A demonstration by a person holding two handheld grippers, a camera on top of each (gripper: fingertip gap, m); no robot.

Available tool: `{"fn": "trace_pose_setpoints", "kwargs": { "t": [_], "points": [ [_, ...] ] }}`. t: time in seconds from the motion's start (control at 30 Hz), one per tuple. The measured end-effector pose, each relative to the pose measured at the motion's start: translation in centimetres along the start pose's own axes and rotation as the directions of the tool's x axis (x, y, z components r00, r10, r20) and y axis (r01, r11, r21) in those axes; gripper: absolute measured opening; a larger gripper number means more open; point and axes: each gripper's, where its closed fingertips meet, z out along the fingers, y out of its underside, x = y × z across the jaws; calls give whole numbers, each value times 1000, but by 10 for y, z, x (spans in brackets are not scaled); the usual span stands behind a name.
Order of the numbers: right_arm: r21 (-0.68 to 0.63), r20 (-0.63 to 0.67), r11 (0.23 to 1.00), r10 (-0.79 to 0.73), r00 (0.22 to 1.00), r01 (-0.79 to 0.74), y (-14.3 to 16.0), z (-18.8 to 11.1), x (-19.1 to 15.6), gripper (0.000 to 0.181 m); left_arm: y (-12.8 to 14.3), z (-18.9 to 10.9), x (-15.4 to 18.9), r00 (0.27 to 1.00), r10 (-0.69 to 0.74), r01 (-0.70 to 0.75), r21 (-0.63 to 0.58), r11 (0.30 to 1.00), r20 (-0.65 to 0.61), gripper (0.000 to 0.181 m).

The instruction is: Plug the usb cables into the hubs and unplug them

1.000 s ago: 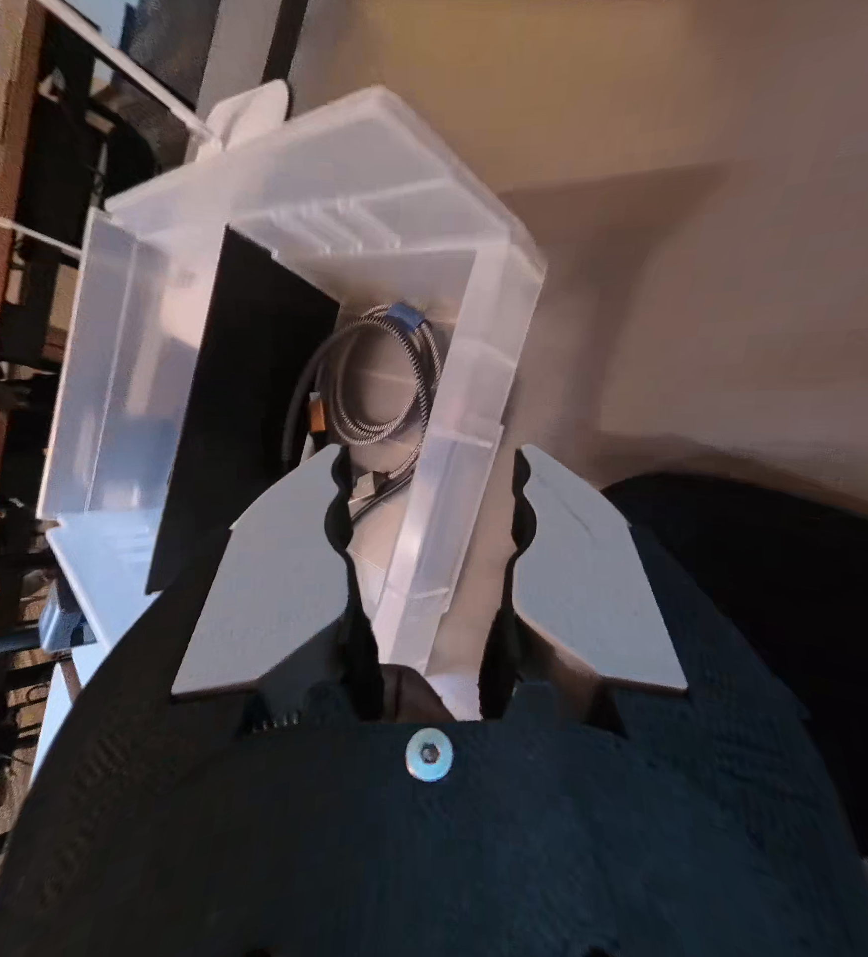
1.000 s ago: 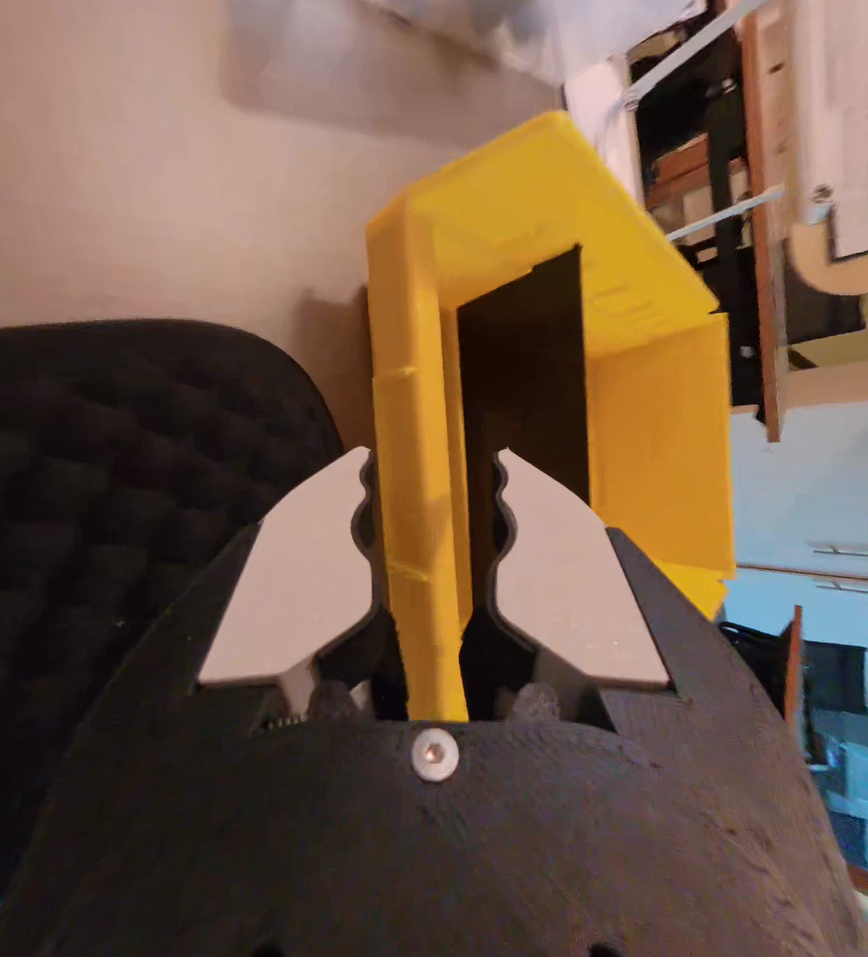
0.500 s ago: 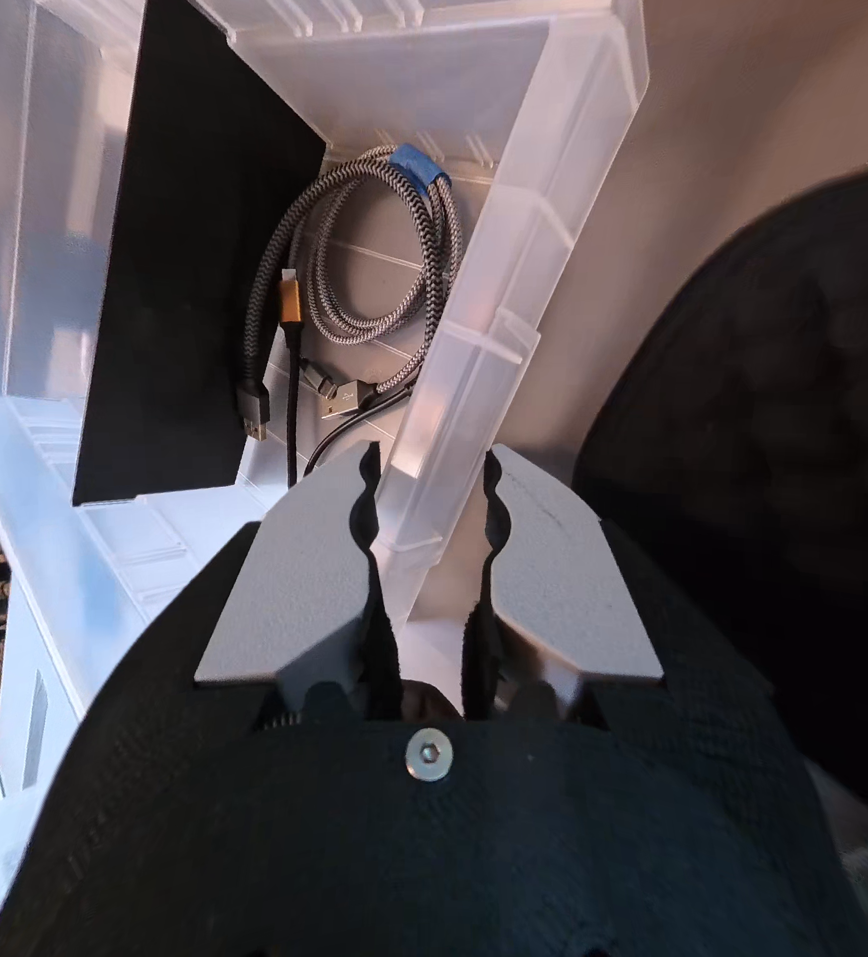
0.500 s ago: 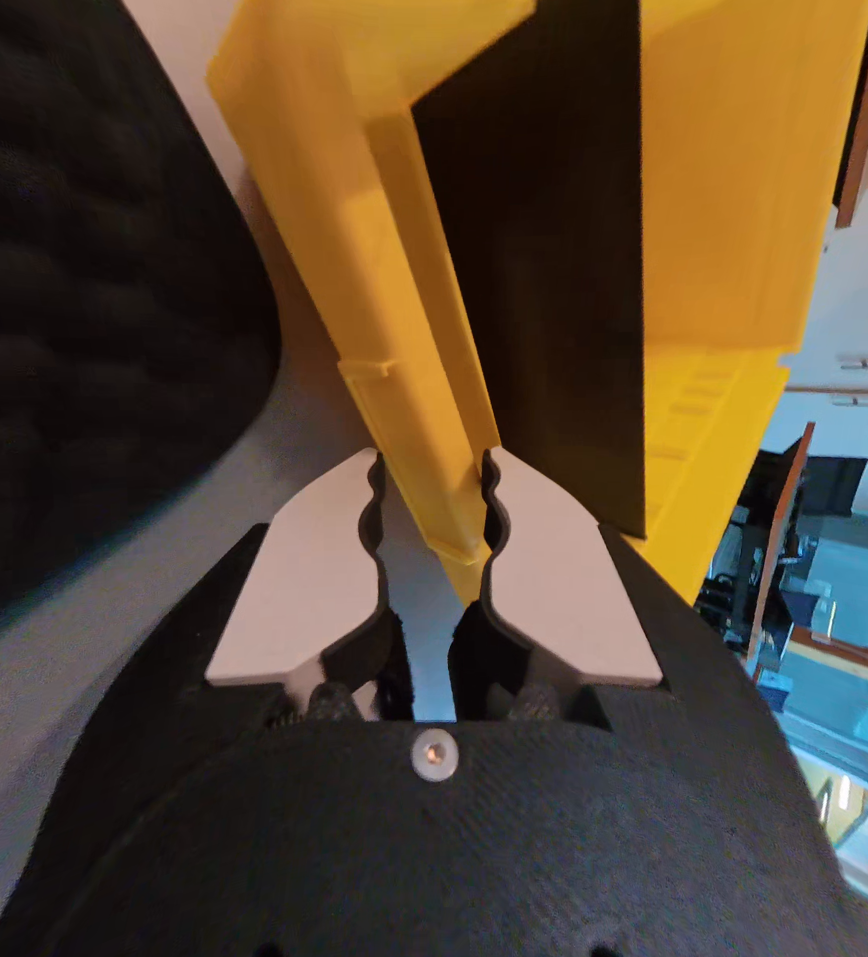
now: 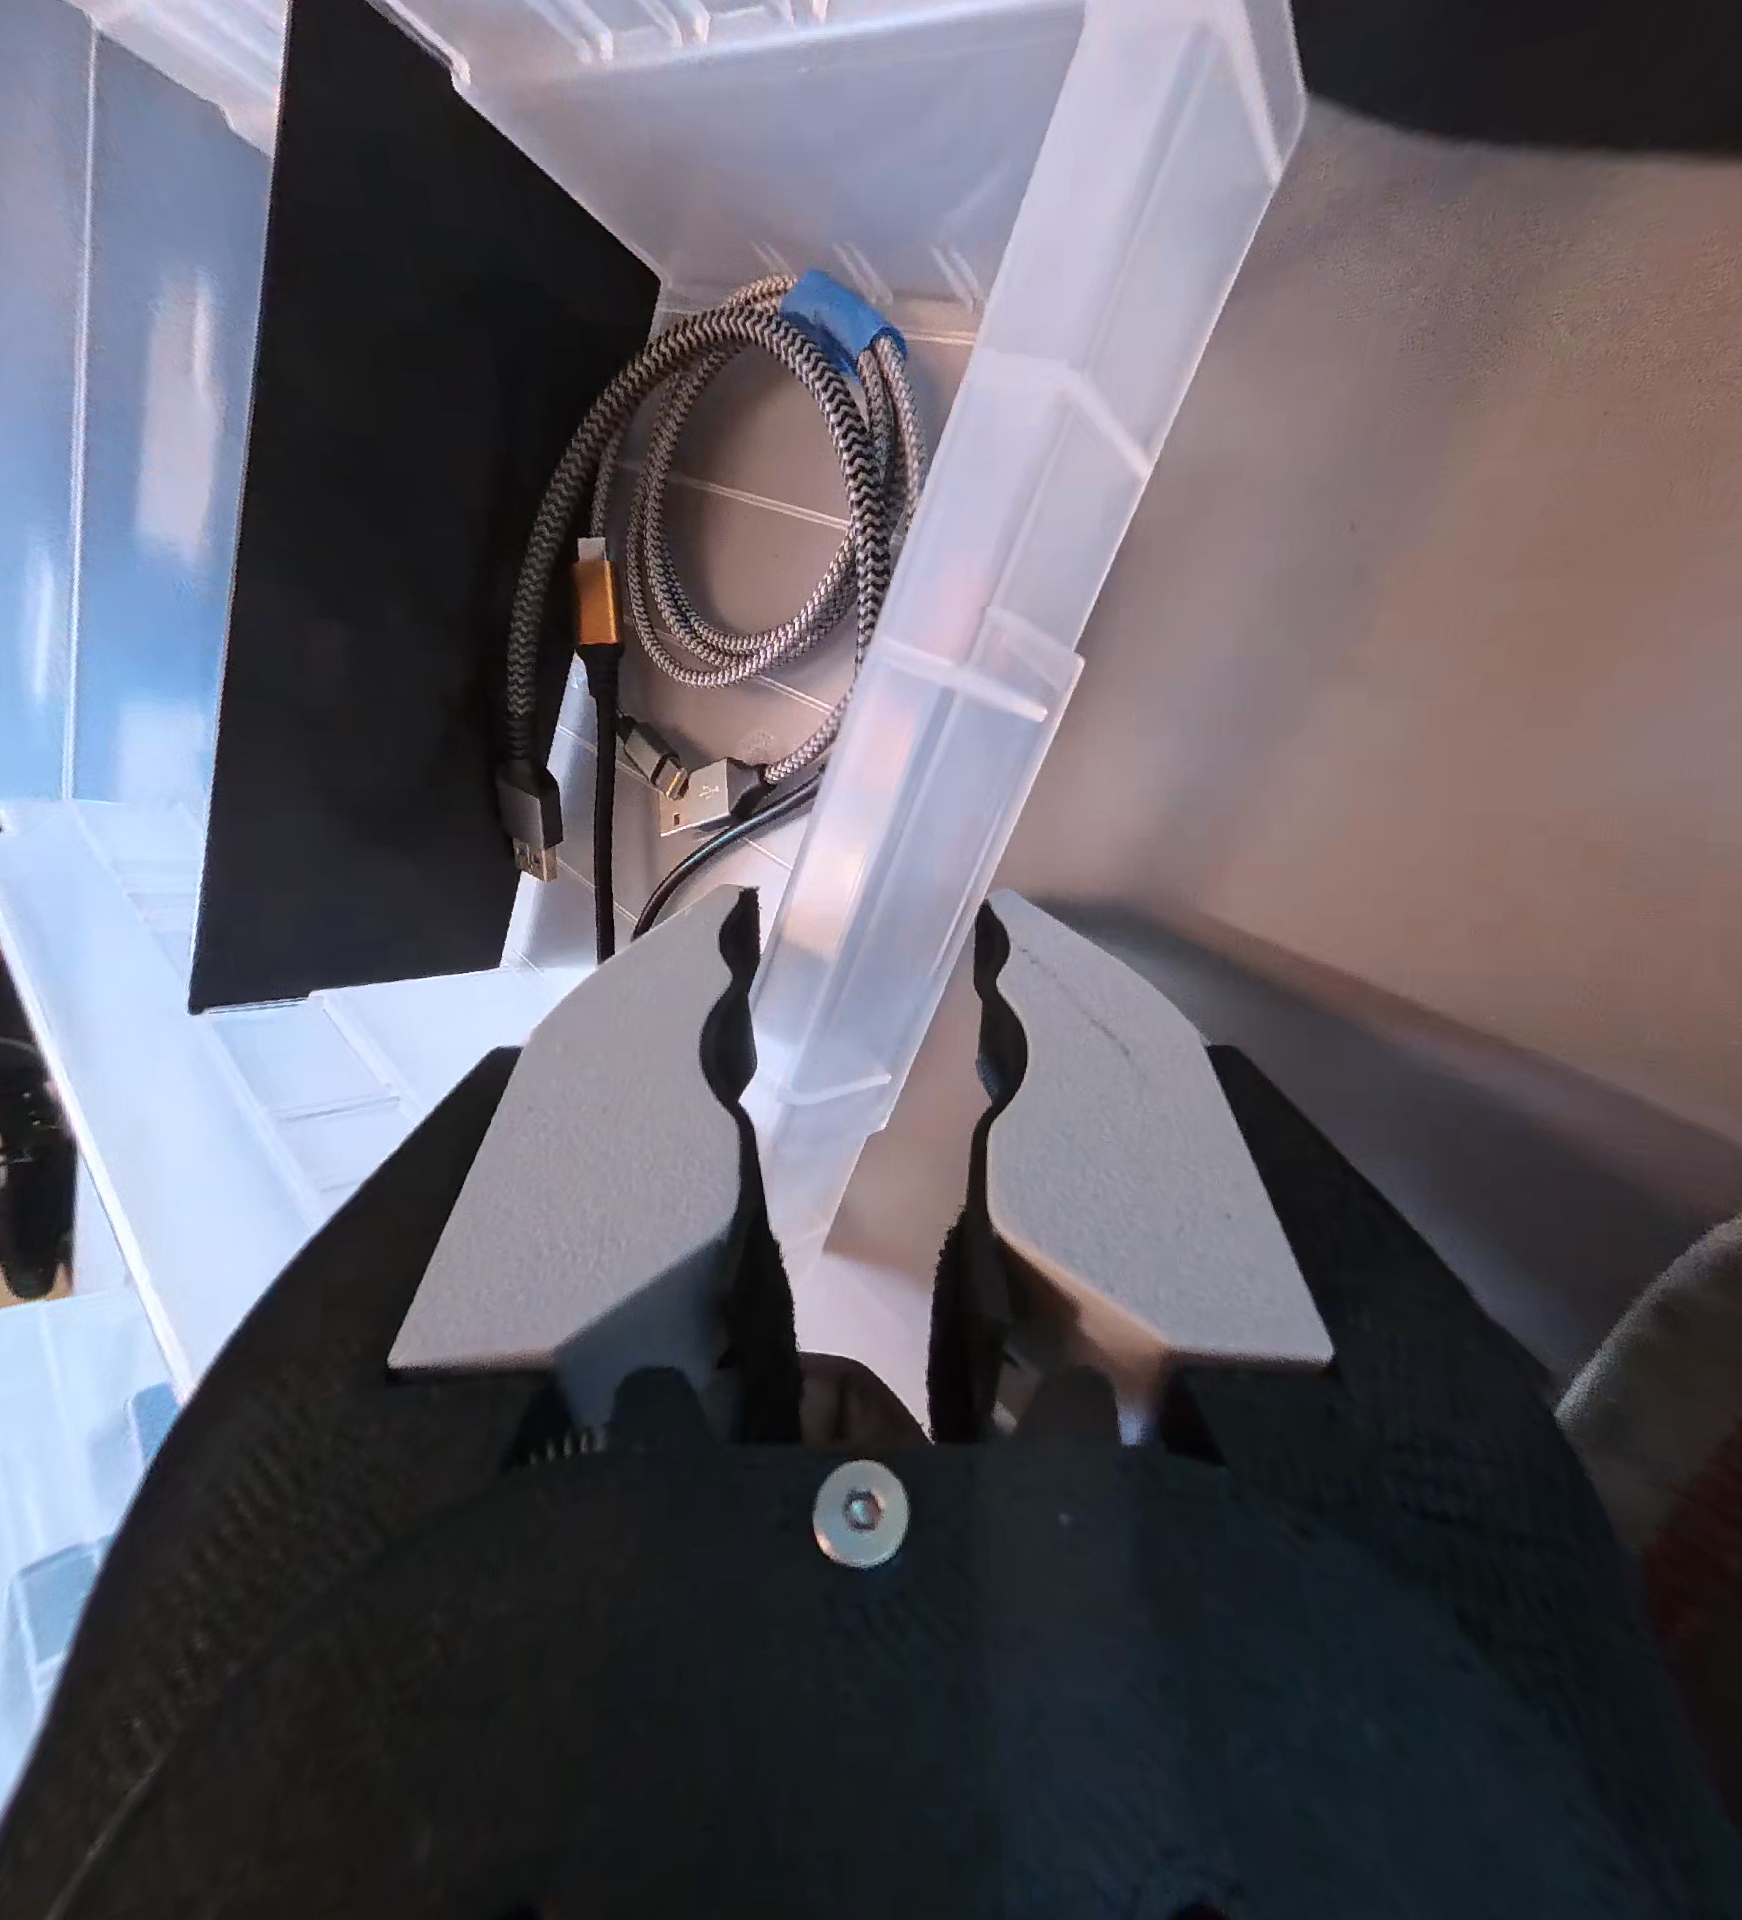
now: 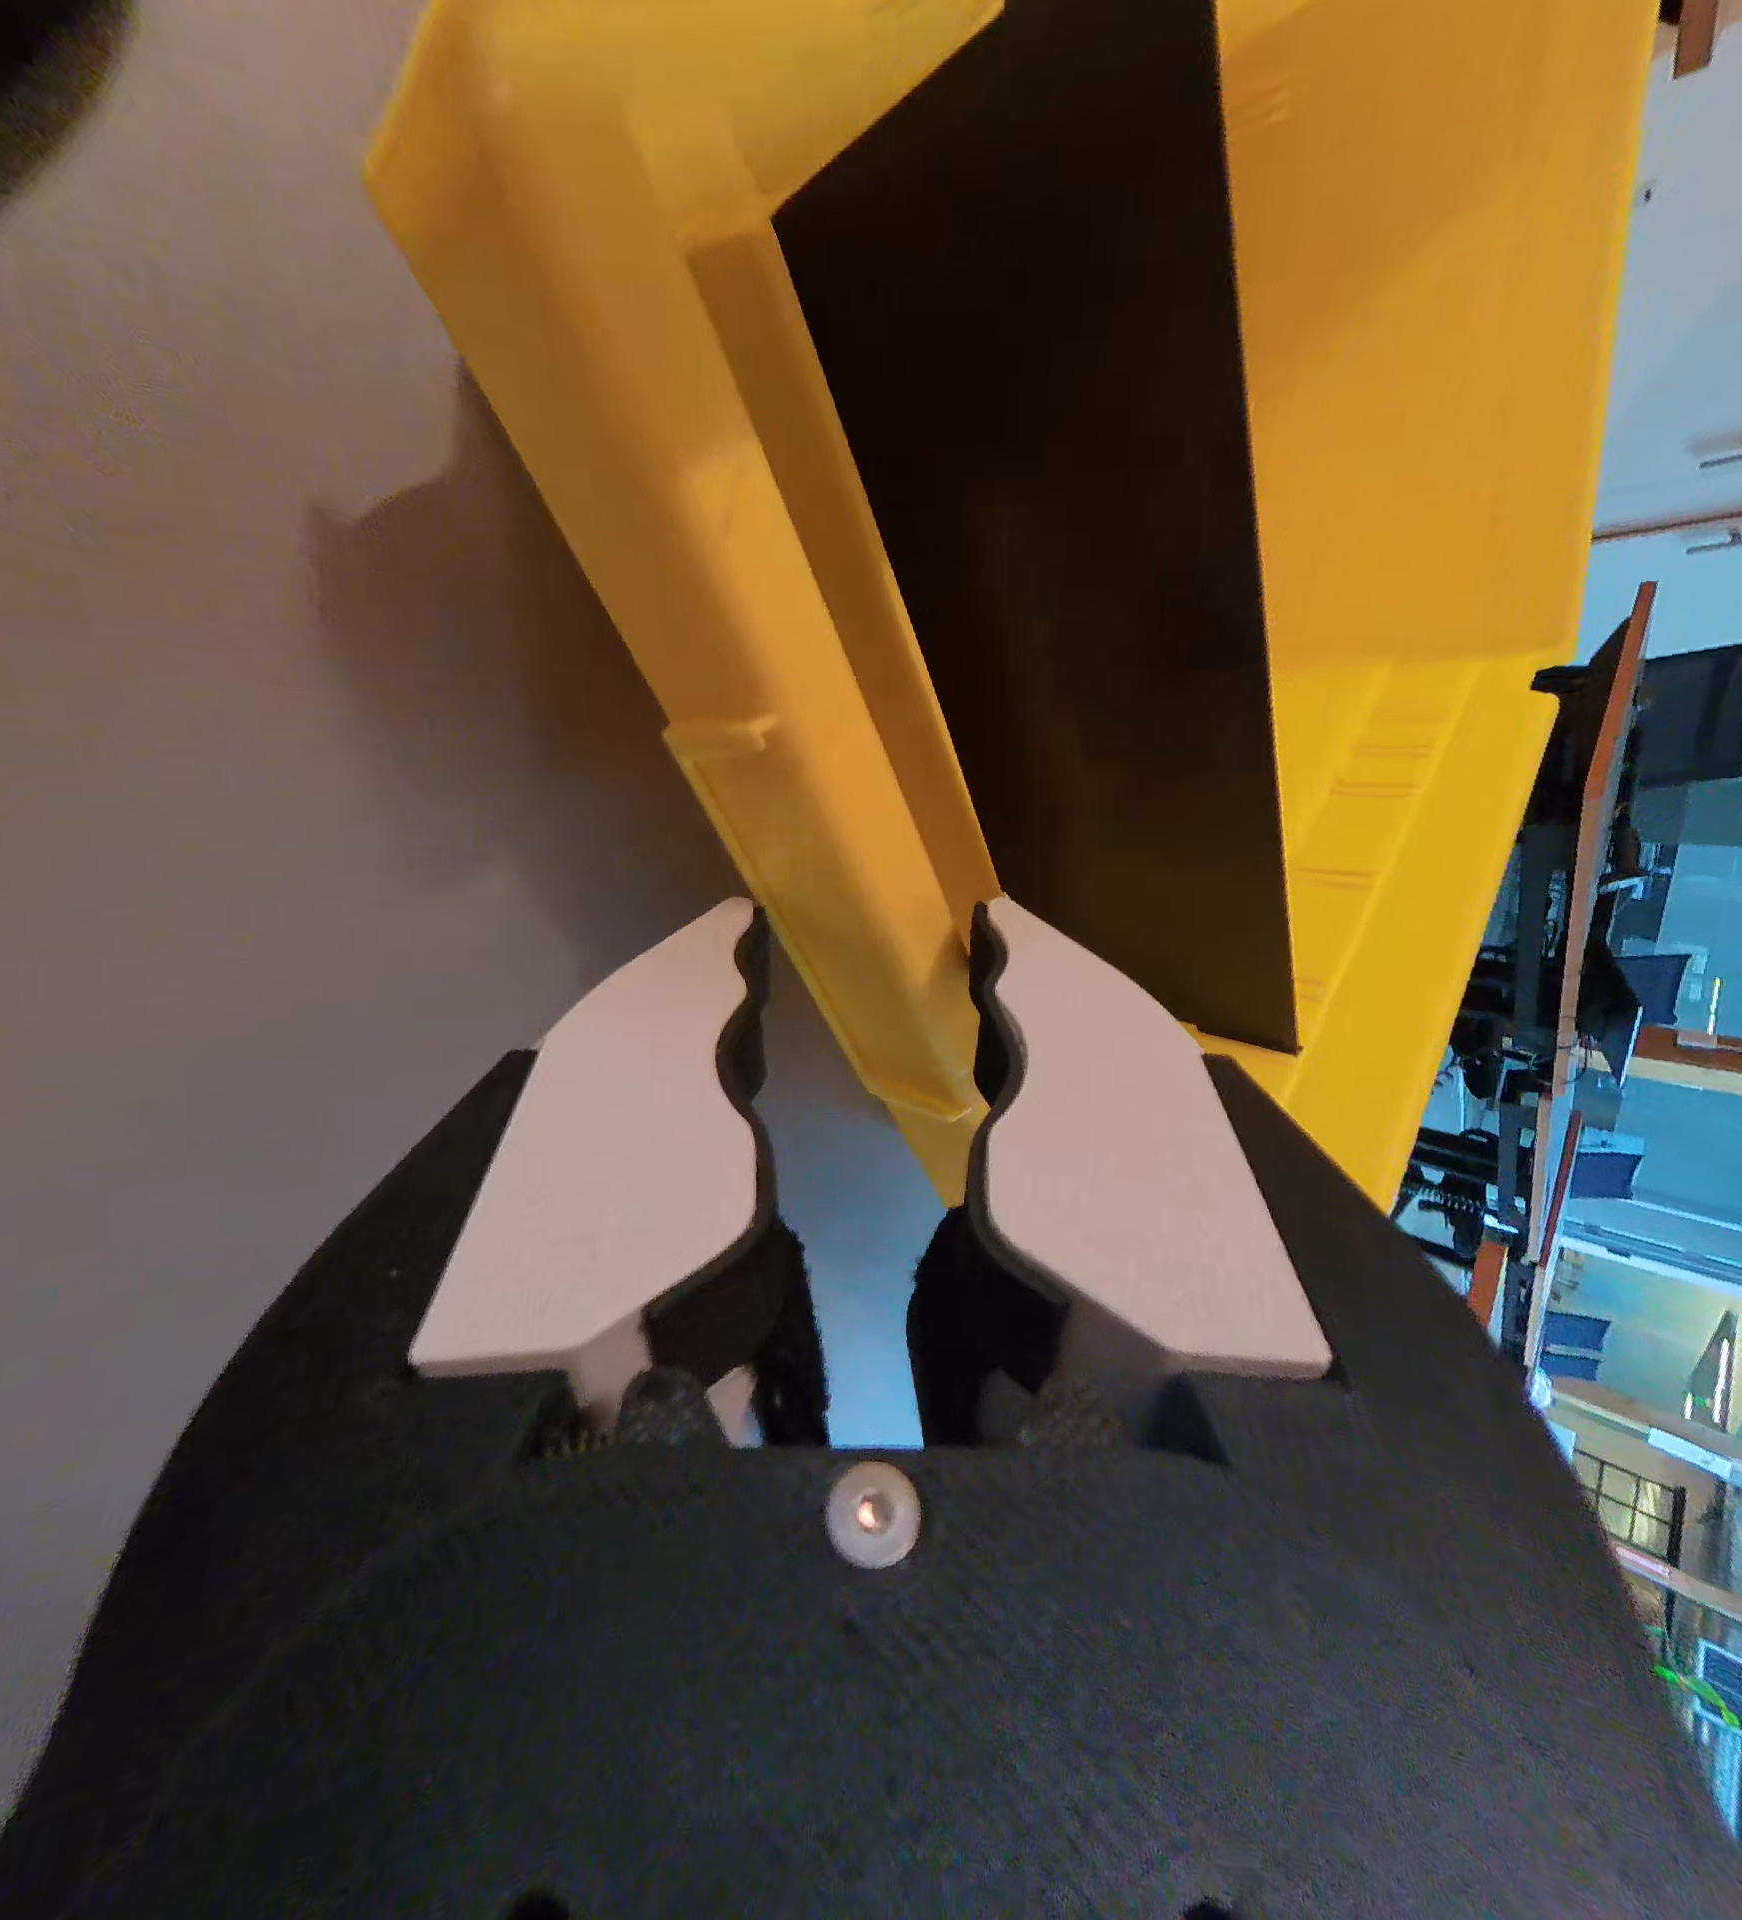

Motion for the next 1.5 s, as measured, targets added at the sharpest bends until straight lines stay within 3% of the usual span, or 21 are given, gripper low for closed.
{"fn": "trace_pose_setpoints", "kwargs": {
  "t": [0.33,0.43,0.5,0.6,0.7,0.77,0.87,0.97,1.07,1.27,1.5],
  "points": [
    [0,-31,1000,27,999,-27,54,-13,9,39,27,-23,10,1000,-15,15,-25,1000,-11,41],
    [138,-27,982,132,991,-127,45,-29,15,51,21,-29,5,992,-110,107,59,993,57,49],
    [333,-36,916,247,968,-221,24,-52,30,56,-1,-45,-2,976,-202,179,218,959,86,55],
    [652,-47,707,399,916,-274,-15,-104,61,64,-34,-76,-30,914,-388,296,457,839,120,65],
    [799,-41,549,455,889,-244,-43,-146,76,73,-53,-93,-58,898,-426,318,510,799,107,64],
    [835,-32,508,429,903,-212,-61,-161,73,75,-69,-96,-74,955,-269,179,481,858,126,64],
    [851,-21,497,356,934,-170,-87,-173,61,77,-79,-80,-104,994,2,-38,338,940,108,63],
    [862,-54,496,300,952,-107,-107,-183,52,75,-74,-52,-143,999,41,-37,242,969,-10,58],
    [878,-73,474,263,962,-62,-121,-193,46,73,-46,-11,-173,985,126,-118,73,990,-117,57],
    [874,-129,485,240,962,-4,-133,-201,47,68,-12,48,-156,838,152,-263,-143,954,-523,52],
    [829,-166,560,245,955,0,-129,-187,51,66,-1,85,-136,663,281,-533,-174,828,-694,65]
  ]
}}
